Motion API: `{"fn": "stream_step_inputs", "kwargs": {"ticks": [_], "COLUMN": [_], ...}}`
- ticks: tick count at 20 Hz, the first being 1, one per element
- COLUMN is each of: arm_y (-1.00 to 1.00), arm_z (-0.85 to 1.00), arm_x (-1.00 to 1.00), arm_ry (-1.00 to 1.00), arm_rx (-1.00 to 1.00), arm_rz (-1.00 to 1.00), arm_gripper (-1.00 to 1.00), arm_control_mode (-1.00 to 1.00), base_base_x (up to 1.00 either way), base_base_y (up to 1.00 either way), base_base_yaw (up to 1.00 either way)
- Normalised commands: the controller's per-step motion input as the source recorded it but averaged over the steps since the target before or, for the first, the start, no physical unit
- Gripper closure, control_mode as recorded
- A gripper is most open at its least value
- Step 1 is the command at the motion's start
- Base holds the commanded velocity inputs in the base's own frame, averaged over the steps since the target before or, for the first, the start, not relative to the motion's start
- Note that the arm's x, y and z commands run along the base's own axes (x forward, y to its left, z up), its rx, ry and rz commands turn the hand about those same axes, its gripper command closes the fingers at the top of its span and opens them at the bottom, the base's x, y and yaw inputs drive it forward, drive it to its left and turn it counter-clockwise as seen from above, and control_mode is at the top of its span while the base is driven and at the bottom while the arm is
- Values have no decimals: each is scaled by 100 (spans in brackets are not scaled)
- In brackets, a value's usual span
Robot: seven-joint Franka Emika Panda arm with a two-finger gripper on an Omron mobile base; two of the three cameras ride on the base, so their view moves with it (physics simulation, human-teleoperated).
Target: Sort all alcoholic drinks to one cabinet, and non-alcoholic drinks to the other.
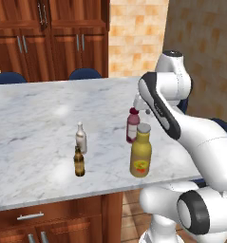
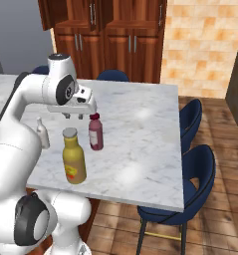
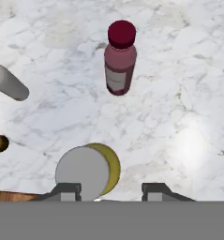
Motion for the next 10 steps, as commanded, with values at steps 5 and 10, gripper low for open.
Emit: {"fn": "stream_step_inputs", "kwargs": {"ticks": [5,10], "arm_y": [-1,0], "arm_z": [0,-15], "arm_x": [-58,-98], "arm_ry": [-16,-23], "arm_rx": [0,0], "arm_rz": [0,0], "arm_gripper": [-100,-100], "arm_control_mode": [-100,-100], "base_base_x": [0,0], "base_base_y": [0,0], "base_base_yaw": [0,0]}}
